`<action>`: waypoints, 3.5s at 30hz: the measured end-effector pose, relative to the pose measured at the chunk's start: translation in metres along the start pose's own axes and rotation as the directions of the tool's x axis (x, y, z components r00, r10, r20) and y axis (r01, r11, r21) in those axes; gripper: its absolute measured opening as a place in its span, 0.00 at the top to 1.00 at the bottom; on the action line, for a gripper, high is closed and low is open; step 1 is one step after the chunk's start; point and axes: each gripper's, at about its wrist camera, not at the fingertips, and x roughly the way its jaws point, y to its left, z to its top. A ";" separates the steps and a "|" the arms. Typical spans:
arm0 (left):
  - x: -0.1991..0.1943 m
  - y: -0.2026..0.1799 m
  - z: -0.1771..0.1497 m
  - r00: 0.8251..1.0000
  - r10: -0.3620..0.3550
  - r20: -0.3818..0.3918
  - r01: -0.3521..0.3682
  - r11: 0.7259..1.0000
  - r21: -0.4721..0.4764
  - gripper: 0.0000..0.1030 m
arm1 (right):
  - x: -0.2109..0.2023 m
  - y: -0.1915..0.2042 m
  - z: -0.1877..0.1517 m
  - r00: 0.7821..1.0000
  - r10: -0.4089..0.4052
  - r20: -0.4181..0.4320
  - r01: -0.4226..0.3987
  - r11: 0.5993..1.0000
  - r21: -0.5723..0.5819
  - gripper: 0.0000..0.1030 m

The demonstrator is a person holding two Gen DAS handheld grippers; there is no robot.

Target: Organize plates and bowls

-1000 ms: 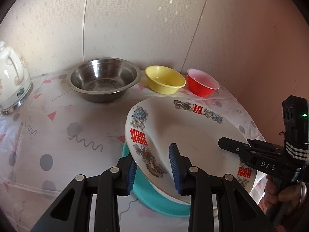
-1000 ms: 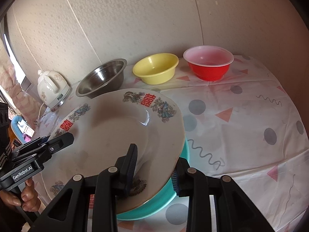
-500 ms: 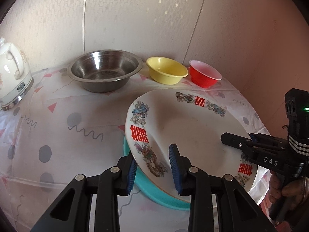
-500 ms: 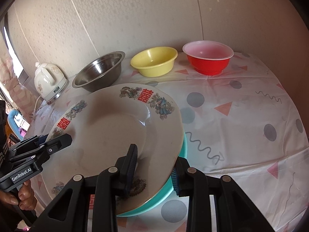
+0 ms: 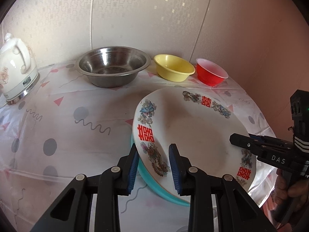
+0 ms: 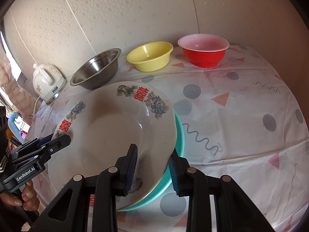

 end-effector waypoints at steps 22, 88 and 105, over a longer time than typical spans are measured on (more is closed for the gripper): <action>-0.007 -0.005 -0.003 0.999 0.040 0.006 -0.040 0.999 0.002 0.75 | -0.003 -0.001 0.005 0.999 -0.034 0.016 0.034 0.999 0.008 0.77; -0.037 0.053 -0.004 0.992 0.130 -0.004 -0.128 0.968 -0.215 0.58 | -0.002 0.082 0.068 0.991 0.129 -0.030 -0.129 0.991 -0.016 0.61; -0.023 0.093 0.012 0.992 0.103 -0.068 -0.119 0.942 -0.315 0.53 | 0.030 0.087 0.098 0.989 0.125 -0.078 -0.120 0.991 0.066 0.61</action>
